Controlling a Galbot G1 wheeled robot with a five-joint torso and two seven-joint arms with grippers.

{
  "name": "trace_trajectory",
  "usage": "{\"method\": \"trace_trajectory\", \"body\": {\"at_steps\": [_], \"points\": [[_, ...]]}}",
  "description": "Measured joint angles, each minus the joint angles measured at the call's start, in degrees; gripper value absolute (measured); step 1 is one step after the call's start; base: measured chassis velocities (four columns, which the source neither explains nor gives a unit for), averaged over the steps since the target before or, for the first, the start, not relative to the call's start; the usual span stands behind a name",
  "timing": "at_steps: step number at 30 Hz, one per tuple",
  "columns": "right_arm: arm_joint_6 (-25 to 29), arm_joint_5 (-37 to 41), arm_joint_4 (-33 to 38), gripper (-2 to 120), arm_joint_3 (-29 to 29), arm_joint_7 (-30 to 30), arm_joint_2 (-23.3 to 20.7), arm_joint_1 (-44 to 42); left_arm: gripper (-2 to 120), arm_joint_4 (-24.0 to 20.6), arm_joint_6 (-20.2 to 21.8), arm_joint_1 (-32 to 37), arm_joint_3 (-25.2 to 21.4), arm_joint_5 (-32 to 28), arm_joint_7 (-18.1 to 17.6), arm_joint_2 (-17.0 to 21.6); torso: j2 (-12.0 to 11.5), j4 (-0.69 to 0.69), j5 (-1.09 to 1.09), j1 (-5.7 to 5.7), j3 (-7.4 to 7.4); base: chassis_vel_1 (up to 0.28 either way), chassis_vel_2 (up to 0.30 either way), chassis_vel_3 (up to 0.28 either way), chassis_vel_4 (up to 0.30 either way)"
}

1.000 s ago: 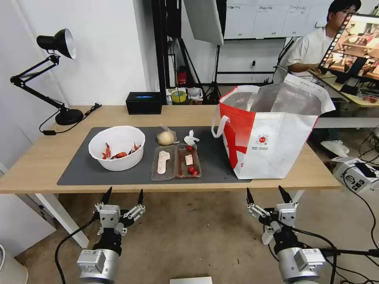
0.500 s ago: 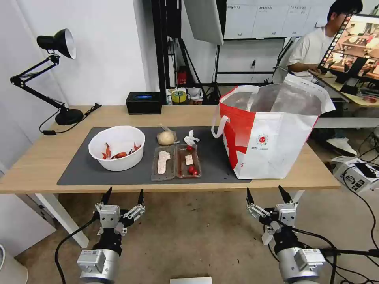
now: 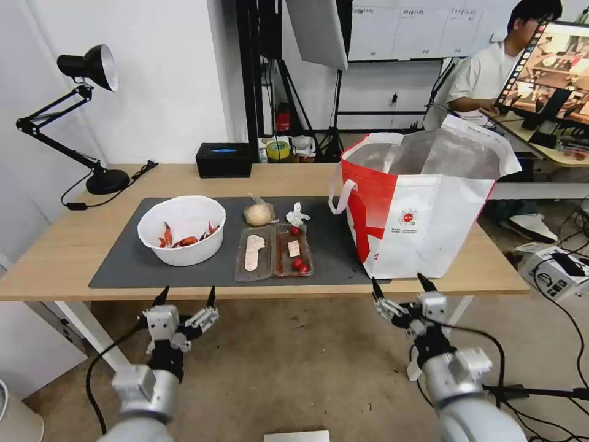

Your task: Pick up the trash from the table and place it into the takeout bag.

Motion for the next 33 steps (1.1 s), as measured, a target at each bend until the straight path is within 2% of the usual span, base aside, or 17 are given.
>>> {"method": "trace_trajectory", "body": {"at_steps": [1, 2, 5, 7, 10, 12, 19, 21, 22, 25, 27, 29, 30, 33], "points": [[-2.5, 2.3, -0.4, 100, -0.7, 0.7, -2.1, 2.4, 100, 0.1, 2.9, -1.7, -0.4, -2.8, -1.1, 0.9, 0.0, 0.0, 0.0, 0.0, 0.0, 0.0, 0.0, 0.0, 0.0], [-2.5, 2.3, -0.4, 100, -0.7, 0.7, -2.1, 2.4, 100, 0.1, 2.9, -1.7, -0.4, -2.8, -1.1, 0.9, 0.0, 0.0, 0.0, 0.0, 0.0, 0.0, 0.0, 0.0, 0.0], [-7.6, 6.9, -1.2, 100, -2.2, 2.0, -6.7, 7.8, 100, 0.3, 8.0, -5.0, -1.1, -7.8, -3.2, 2.6, 0.0, 0.0, 0.0, 0.01, 0.0, 0.0, 0.0, 0.0, 0.0], [-7.9, 7.3, -1.2, 100, -2.3, 2.1, -7.3, 8.6, 100, 0.3, 8.6, -5.4, -1.2, -8.4, -3.4, 2.8, 0.0, 0.01, -0.02, 0.01, 0.0, 0.0, 0.0, 0.0, 0.0], [-12.2, 11.3, -2.1, 100, -4.1, 3.2, -10.8, 13.2, 100, 0.7, 13.9, -9.0, -2.1, -14.4, -5.7, 5.1, 0.0, -0.01, 0.01, 0.0, -0.01, 0.0, 0.0, 0.0, 0.0], [-14.2, 13.0, -2.6, 100, -4.8, 3.6, -12.3, 15.2, 100, 0.8, 15.0, -9.8, -2.4, -16.2, -6.3, 5.7, 0.0, -0.02, -0.01, 0.01, 0.0, 0.0, 0.0, 0.0, 0.0], [-23.2, 21.3, -4.5, 100, -8.3, 5.9, -19.6, 24.9, 100, 0.5, 15.6, -10.3, -2.5, -19.2, -6.9, 6.1, 0.0, 0.0, 0.01, 0.0, 0.0, 0.0, 0.0, 0.0, 0.0], [-25.9, 23.9, -4.9, 100, -9.9, 5.8, -21.3, 27.7, 100, 0.5, 15.6, -10.3, -2.0, -22.7, -7.7, 6.1, 0.0, 0.02, -0.01, 0.01, 0.0, 0.0, 0.0, 0.0, 0.0], [-25.9, 23.9, -4.9, 100, -9.9, 5.8, -21.3, 27.7, 100, 0.5, 15.6, -10.3, -2.0, -22.7, -7.7, 6.1, 0.0, 0.02, -0.01, 0.01, 0.0, 0.0, 0.0, 0.0, 0.0], [-26.3, 24.3, -5.0, 100, -10.4, 5.4, -21.2, 27.9, 100, 0.4, 15.7, -10.4, -0.8, -29.6, -9.3, 6.0, 0.0, -0.01, 0.0, 0.0, -0.01, 0.0, 0.0, 0.0, 0.0], [-26.3, 24.3, -5.0, 100, -10.4, 5.3, -21.1, 27.8, 100, 0.4, 15.7, -10.5, -0.6, -30.7, -9.6, 5.9, 0.0, -0.01, 0.0, 0.0, -0.01, 0.0, 0.0, 0.0, 0.0], [-26.3, 24.2, -5.0, 100, -10.7, 5.2, -20.8, 27.6, 100, 0.3, 15.7, -11.1, 0.1, -35.3, -11.0, 5.8, 0.0, 0.0, 0.0, 0.0, -0.01, 0.0, 0.0, 0.0, 0.0], [-26.3, 24.2, -5.0, 100, -10.7, 5.2, -20.8, 27.6, 100, 0.3, 15.7, -11.1, 0.1, -35.3, -11.0, 5.8, 0.0, 0.0, 0.0, 0.0, -0.01, 0.0, 0.0, 0.0, 0.0], [-26.1, 24.2, -4.7, 100, -10.8, 4.4, -20.7, 27.4, 100, 0.2, 16.0, -12.4, 0.9, -40.3, -12.4, 5.6, 0.0, -0.01, 0.0, 0.0, -0.01, 0.0, 0.0, 0.0, 0.0]]}}
